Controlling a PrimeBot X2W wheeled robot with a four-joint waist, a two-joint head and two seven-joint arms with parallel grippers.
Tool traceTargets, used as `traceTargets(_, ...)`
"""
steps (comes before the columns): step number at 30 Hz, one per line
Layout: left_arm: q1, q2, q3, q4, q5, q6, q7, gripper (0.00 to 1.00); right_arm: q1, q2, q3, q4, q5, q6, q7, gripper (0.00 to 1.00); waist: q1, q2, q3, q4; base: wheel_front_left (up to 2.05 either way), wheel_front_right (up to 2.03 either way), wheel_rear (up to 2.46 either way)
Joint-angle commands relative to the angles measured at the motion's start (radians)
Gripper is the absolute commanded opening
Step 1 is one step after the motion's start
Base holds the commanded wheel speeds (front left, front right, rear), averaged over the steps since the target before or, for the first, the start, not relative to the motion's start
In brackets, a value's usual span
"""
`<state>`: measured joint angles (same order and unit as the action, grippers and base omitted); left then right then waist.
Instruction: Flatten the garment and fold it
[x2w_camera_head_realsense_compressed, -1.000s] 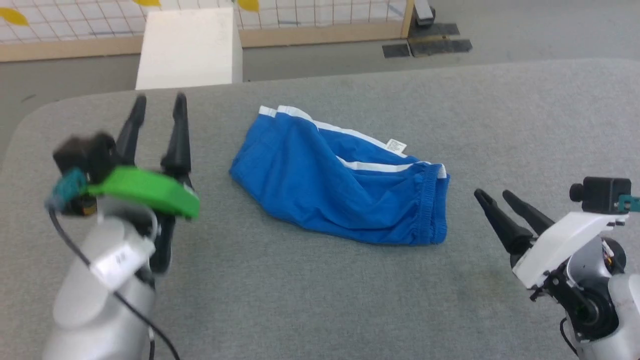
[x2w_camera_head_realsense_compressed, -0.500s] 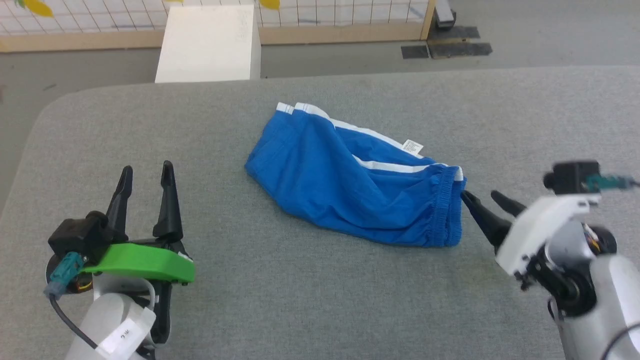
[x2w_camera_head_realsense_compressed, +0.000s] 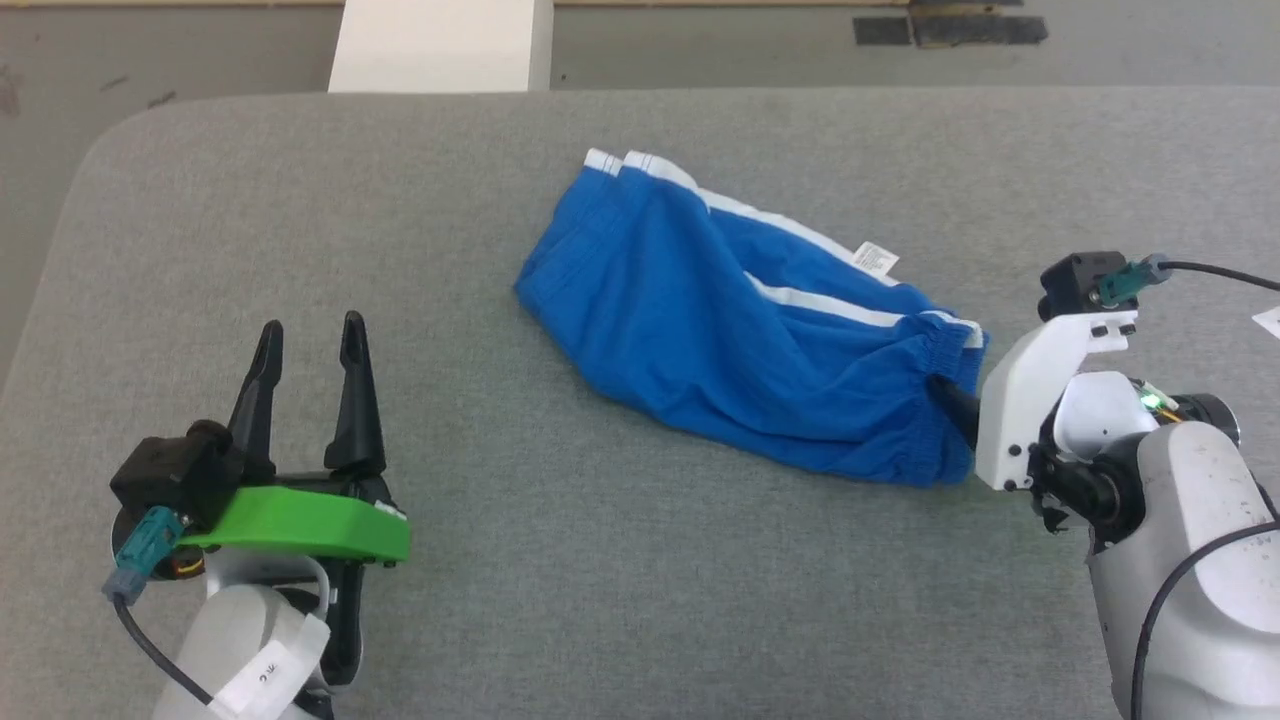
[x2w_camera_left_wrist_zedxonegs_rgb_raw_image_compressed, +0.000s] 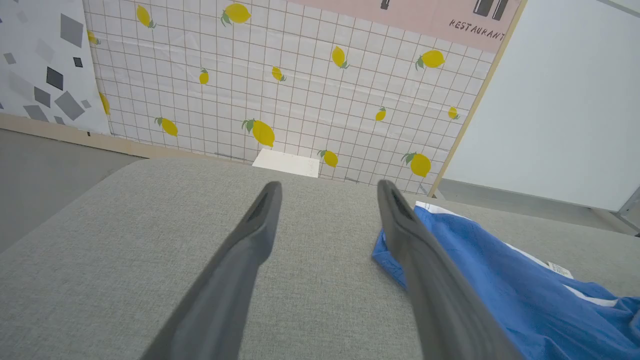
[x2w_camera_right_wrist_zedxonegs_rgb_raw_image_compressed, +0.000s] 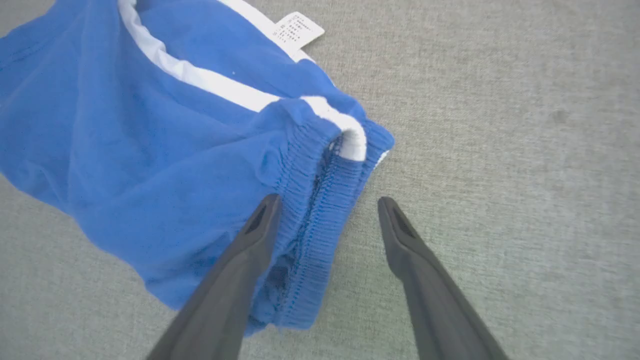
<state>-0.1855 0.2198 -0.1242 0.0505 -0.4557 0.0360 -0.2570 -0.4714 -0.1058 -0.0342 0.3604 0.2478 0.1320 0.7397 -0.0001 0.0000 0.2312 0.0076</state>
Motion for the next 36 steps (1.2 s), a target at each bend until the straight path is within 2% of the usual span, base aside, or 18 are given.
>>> traceTargets(1, -0.014, -0.006, 0.004, -0.003, 0.014, -0.007, -0.005, 1.0, -0.018, 0.009, -0.01, 0.013, -0.015, -0.001, 0.0, 1.0, 0.0001, 0.0, 0.026, 0.018, 0.0, 0.0, 0.0)
traceTargets(7, -0.026, -0.018, 0.008, 0.001, 0.024, -0.02, -0.005, 1.0, -0.022, 0.031, -0.038, 0.067, -0.041, -0.001, -0.01, 1.0, 0.0001, 0.0, 0.054, 0.026, 0.0, 0.0, 0.0)
traceTargets(13, -0.035, -0.028, 0.011, 0.007, 0.032, -0.031, -0.005, 1.0, -0.032, 0.044, -0.035, 0.109, -0.017, -0.001, -0.024, 1.0, 0.0001, 0.0, 0.072, 0.029, 0.0, 0.0, 0.0)
traceTargets(14, -0.037, -0.029, 0.012, 0.008, 0.033, -0.033, -0.005, 1.0, -0.035, 0.045, -0.032, 0.114, -0.013, -0.001, -0.022, 0.35, 0.0001, 0.0, 0.075, 0.028, 0.0, 0.0, 0.0)
traceTargets(15, -0.038, -0.03, 0.013, 0.009, 0.034, -0.035, -0.005, 1.0, -0.037, 0.045, -0.029, 0.117, -0.01, -0.001, -0.021, 0.0, 0.0001, 0.0, 0.076, 0.028, 0.0, 0.0, 0.0)
traceTargets(22, -0.04, -0.037, 0.021, 0.018, 0.043, -0.045, -0.005, 1.0, -0.045, 0.037, -0.008, 0.118, 0.012, -0.001, -0.031, 0.0, 0.0001, 0.0, 0.057, 0.02, 0.0, 0.0, 0.0)
traceTargets(26, -0.03, -0.045, 0.02, 0.026, 0.047, -0.05, -0.005, 1.0, -0.042, 0.005, 0.009, 0.096, 0.047, -0.001, -0.026, 0.0, 0.0001, 0.0, 0.029, 0.016, 0.0, 0.0, 0.0)
traceTargets(31, -0.019, -0.05, 0.023, 0.031, 0.053, -0.058, -0.005, 1.0, -0.014, -0.115, 0.007, 0.048, 0.094, -0.001, 0.047, 0.0, 0.0001, 0.0, 0.005, 0.018, 0.0, 0.0, 0.0)
traceTargets(36, -0.012, -0.055, 0.028, 0.028, 0.058, -0.059, -0.005, 1.0, 0.02, -0.227, -0.041, 0.011, 0.101, -0.001, 0.113, 0.0, 0.0001, 0.0, -0.004, 0.022, 0.0, 0.0, 0.0)
